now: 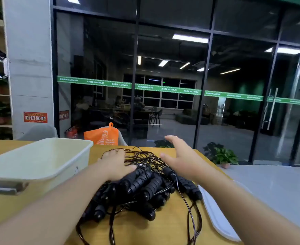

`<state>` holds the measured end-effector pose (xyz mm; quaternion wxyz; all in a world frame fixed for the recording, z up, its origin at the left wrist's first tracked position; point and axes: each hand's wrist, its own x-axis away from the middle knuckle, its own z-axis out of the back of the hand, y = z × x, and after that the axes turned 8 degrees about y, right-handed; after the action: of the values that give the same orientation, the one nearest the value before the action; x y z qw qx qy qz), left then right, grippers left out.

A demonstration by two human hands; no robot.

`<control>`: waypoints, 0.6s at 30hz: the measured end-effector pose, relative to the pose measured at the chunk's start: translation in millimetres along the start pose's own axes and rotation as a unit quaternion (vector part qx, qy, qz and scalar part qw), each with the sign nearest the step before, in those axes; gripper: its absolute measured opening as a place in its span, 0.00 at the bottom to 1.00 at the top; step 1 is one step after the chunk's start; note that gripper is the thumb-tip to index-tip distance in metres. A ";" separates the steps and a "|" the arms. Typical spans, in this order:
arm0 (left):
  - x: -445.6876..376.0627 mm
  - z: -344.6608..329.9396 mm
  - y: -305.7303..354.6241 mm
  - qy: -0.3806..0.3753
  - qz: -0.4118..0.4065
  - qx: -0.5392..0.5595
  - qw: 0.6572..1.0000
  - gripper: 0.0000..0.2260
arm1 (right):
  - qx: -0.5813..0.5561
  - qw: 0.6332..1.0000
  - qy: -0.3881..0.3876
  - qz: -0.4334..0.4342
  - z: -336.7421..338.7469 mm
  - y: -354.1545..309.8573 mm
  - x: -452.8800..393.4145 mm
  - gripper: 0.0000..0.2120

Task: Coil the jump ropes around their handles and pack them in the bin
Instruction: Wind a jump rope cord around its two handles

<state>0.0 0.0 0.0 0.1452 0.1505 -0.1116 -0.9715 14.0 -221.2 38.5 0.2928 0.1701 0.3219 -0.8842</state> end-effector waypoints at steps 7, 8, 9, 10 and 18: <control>-7.7 -26.6 -0.3 -0.094 0.064 0.047 0.992 0.34 | -0.053 0.998 -0.004 -0.042 -24.4 23.7 -5.5 0.27; -9.1 -24.0 2.3 -0.097 0.066 0.043 0.992 0.34 | -0.059 0.997 0.006 -0.046 -24.5 25.5 -7.1 0.26; -12.5 -25.5 3.8 -0.108 0.072 0.047 0.990 0.36 | -0.062 0.997 0.010 -0.051 -25.7 29.9 -9.2 0.26; -15.1 -25.9 5.4 -0.124 0.083 0.049 0.988 0.38 | -0.065 0.996 0.012 -0.056 -26.7 33.1 -11.1 0.26; -32.3 -23.6 2.7 -0.155 0.131 0.138 0.969 0.43 | -0.125 0.989 -0.026 -0.078 -28.6 54.1 -41.0 0.11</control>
<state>37.8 3.6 -12.8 0.2297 0.0007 -0.2844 -0.9308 82.8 -218.9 12.2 0.2506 0.0830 0.4347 -0.8610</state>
